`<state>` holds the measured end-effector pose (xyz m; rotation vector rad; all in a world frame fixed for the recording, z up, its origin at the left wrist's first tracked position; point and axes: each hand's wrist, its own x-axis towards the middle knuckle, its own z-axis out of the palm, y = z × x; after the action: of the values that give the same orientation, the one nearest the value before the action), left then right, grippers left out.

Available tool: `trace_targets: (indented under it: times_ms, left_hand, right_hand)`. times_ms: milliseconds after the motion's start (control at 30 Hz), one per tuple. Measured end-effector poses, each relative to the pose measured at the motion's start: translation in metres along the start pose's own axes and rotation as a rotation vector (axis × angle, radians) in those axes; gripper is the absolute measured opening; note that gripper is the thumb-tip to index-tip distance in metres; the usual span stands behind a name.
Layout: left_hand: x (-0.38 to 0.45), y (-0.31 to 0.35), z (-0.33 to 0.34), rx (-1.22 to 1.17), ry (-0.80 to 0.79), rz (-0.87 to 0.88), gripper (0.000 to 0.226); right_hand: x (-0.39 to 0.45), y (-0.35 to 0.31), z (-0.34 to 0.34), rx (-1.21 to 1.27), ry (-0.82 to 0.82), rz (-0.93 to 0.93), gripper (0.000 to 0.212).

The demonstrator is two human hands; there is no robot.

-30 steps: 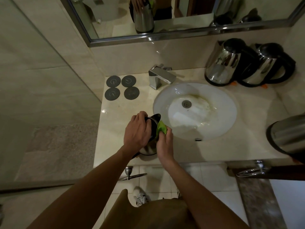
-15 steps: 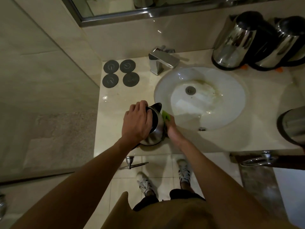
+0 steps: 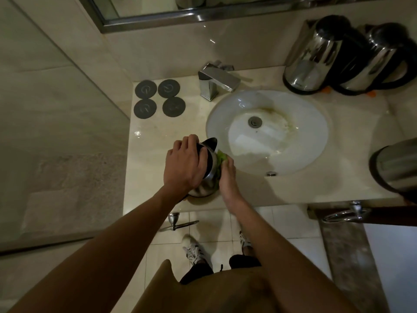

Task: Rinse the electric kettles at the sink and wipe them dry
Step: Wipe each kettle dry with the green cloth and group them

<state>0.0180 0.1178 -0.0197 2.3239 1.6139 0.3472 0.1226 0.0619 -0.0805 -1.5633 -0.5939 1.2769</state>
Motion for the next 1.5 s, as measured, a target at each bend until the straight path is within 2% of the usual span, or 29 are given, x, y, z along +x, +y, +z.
trace_targets:
  times_ms: [67, 167, 233, 333, 400, 500, 567, 667, 767, 833, 900, 1000, 1067, 1133, 1233, 1300, 1367, 1467, 1500]
  left_hand:
    - [0.000, 0.001, 0.000, -0.015, 0.003, -0.019, 0.030]
    - [0.000, 0.001, -0.001, -0.024, -0.010, -0.027, 0.033]
    - [-0.001, 0.002, -0.001, -0.037, -0.015, -0.033, 0.034]
    - [-0.001, 0.001, -0.003, -0.089, -0.011, -0.046, 0.031]
    - [0.000, 0.000, -0.004, -0.133, -0.010, -0.060, 0.028]
    - [0.000, -0.001, -0.006, -0.176, -0.014, -0.062, 0.026]
    - [-0.001, -0.003, -0.007, -0.198, -0.022, -0.051, 0.027]
    - [-0.002, -0.006, -0.008, -0.231, -0.043, -0.052, 0.030]
    - [-0.002, -0.007, -0.009, -0.232, -0.047, -0.045, 0.030]
    - [-0.002, -0.008, -0.008, -0.194, -0.039, -0.016, 0.030]
    - [-0.003, -0.009, -0.007, -0.141, -0.021, 0.026, 0.030]
    - [-0.004, -0.011, -0.005, -0.081, -0.002, 0.073, 0.032]
    - [-0.004, -0.011, -0.004, -0.073, 0.005, 0.087, 0.032]
    - [-0.004, -0.011, -0.004, -0.052, 0.007, 0.096, 0.032]
    - [-0.003, -0.011, -0.003, -0.027, -0.010, 0.083, 0.032]
    - [-0.003, -0.011, -0.003, -0.029, -0.028, 0.073, 0.031]
    - [-0.003, -0.009, -0.003, -0.037, -0.039, 0.061, 0.031]
    - [-0.002, -0.007, -0.005, -0.026, -0.045, 0.043, 0.033]
    - [-0.002, -0.006, -0.005, -0.027, -0.048, 0.036, 0.034]
  right_hand:
    - [0.021, -0.013, -0.008, -0.043, -0.090, 0.039, 0.028]
    - [0.034, -0.021, -0.011, -0.079, -0.165, 0.094, 0.027]
    - [0.028, -0.016, -0.011, -0.027, -0.145, 0.098, 0.028]
    - [0.004, 0.003, -0.004, 0.109, -0.017, 0.076, 0.038]
    - [-0.018, 0.018, 0.010, 0.255, 0.093, 0.081, 0.036]
    - [-0.042, 0.039, 0.046, 0.448, 0.323, 0.137, 0.041]
    - [-0.052, 0.046, 0.074, 0.609, 0.425, 0.163, 0.050]
    - [-0.057, 0.045, 0.107, 0.742, 0.560, 0.118, 0.051]
    - [-0.055, 0.041, 0.131, 0.878, 0.593, 0.157, 0.046]
    - [-0.056, 0.041, 0.137, 0.911, 0.580, 0.182, 0.033]
    - [-0.056, 0.046, 0.139, 0.900, 0.573, 0.163, 0.031]
    - [-0.060, 0.043, 0.136, 0.833, 0.581, 0.145, 0.063]
    - [-0.061, 0.039, 0.128, 0.764, 0.612, 0.128, 0.069]
    - [-0.056, 0.028, 0.107, 0.708, 0.652, 0.144, 0.048]
    - [-0.038, 0.020, 0.070, 0.601, 0.580, 0.148, 0.026]
    - [-0.028, 0.016, 0.048, 0.487, 0.455, 0.143, 0.023]
    - [-0.014, 0.013, 0.030, 0.316, 0.301, 0.168, 0.032]
    - [0.009, -0.001, 0.012, 0.115, 0.124, 0.254, 0.062]
    - [0.014, -0.011, 0.008, 0.079, 0.057, 0.285, 0.066]
